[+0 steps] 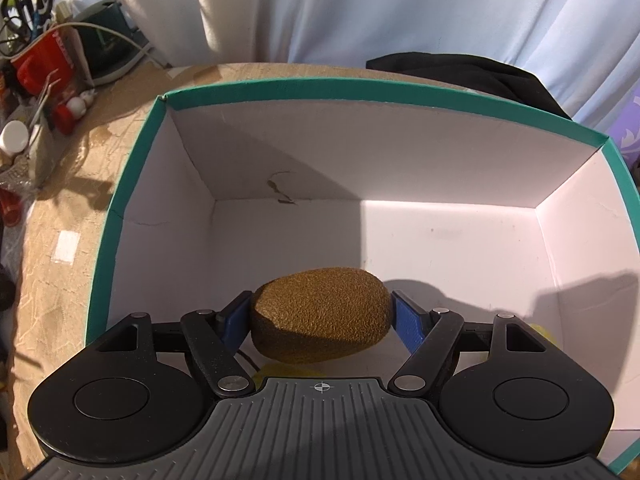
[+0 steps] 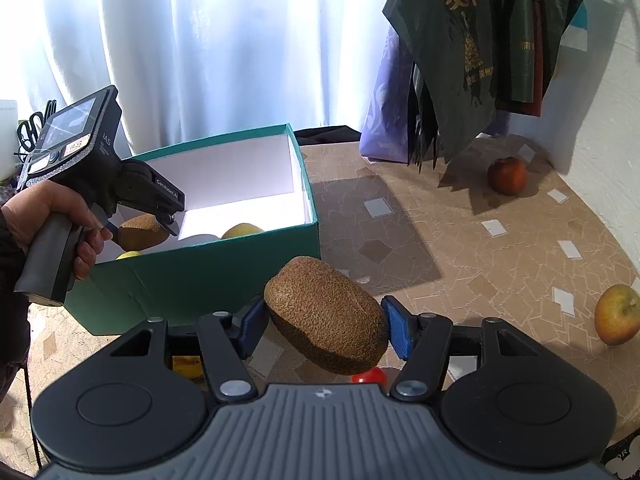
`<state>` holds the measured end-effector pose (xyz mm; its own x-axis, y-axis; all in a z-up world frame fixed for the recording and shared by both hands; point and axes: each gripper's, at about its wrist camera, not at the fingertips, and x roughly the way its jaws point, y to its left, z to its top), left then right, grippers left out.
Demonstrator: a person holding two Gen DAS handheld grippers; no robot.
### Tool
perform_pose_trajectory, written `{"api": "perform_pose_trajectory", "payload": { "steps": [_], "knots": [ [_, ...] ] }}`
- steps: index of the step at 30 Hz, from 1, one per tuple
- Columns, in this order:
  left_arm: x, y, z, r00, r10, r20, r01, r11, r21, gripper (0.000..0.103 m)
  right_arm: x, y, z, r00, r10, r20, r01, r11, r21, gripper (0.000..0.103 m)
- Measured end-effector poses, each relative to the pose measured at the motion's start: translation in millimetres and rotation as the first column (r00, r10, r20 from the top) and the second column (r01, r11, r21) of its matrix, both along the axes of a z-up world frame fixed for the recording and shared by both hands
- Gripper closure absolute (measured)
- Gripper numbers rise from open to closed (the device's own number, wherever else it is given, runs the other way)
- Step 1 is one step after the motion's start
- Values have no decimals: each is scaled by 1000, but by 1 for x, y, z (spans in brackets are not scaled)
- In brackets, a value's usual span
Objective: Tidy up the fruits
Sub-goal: 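Lower the kiwi into the box and open the left gripper, then withdraw the left gripper from the box while the right gripper holds its kiwi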
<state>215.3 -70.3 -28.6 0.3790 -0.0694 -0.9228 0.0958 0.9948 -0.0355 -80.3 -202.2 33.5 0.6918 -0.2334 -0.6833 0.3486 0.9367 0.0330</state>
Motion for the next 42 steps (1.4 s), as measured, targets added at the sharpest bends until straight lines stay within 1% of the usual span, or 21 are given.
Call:
{"api": "perform_pose_trajectory", "payload": {
  "steps": [4, 9, 14, 18, 20, 21, 23, 24, 25, 27, 30, 33, 37, 42],
  "knots": [
    [1, 2, -3, 1000, 3, -31, -3, 1000, -9, 25, -2, 0, 2, 1000, -2, 5, 2, 1000, -3, 42],
    [2, 3, -5, 999, 1, -52, -2, 1000, -14, 24, -3, 0, 4, 1000, -8, 12, 8, 1000, -3, 42],
    [1, 2, -2, 999, -5, -40, 5, 1000, -13, 19, -5, -1, 4, 1000, -14, 19, 14, 1000, -1, 42],
    [-13, 1, 13, 999, -24, 28, 25, 1000, -14, 15, -7, -3, 6, 999, -27, 29, 27, 1000, -5, 42],
    [-27, 0, 27, 996, -41, 82, 44, 998, -33, 7, -7, -5, 7, 999, -36, 35, 36, 999, -8, 42],
    [-37, 0, 34, 992, -45, 116, 48, 998, -30, 4, -7, -6, 8, 998, -41, 39, 41, 999, -9, 42],
    [-60, -2, 52, 977, -47, 206, 46, 999, 10, 2, -7, -7, 10, 998, -49, 50, 49, 999, -13, 42],
    [-72, -2, 61, 967, -64, 246, 62, 998, 18, 2, -7, -8, 12, 997, -52, 55, 53, 998, -16, 42],
    [-81, -2, 67, 960, -76, 269, 74, 997, 18, 2, -7, -8, 13, 997, -54, 61, 55, 998, -18, 42],
    [-101, 7, 78, 953, -58, 298, 65, 998, -11, 1, -6, -9, 16, 995, -57, 76, 59, 998, -24, 42],
    [-122, 23, 84, 954, -17, 301, 41, 997, -72, 1, -3, -9, 21, 994, -55, 97, 59, 998, -33, 42],
    [-133, 33, 83, 957, -3, 289, 32, 995, -98, 1, 3, -7, 24, 993, -44, 111, 49, 998, -42, 42],
    [-139, 40, 81, 963, 18, 269, 7, 996, -89, 1, 15, -3, 28, 993, -6, 120, 12, 999, -50, 42],
    [-149, 50, 83, 959, 49, 279, -31, 997, -68, 1, 28, 2, 29, 992, 37, 124, -31, 998, -50, 42]
  ]
}}
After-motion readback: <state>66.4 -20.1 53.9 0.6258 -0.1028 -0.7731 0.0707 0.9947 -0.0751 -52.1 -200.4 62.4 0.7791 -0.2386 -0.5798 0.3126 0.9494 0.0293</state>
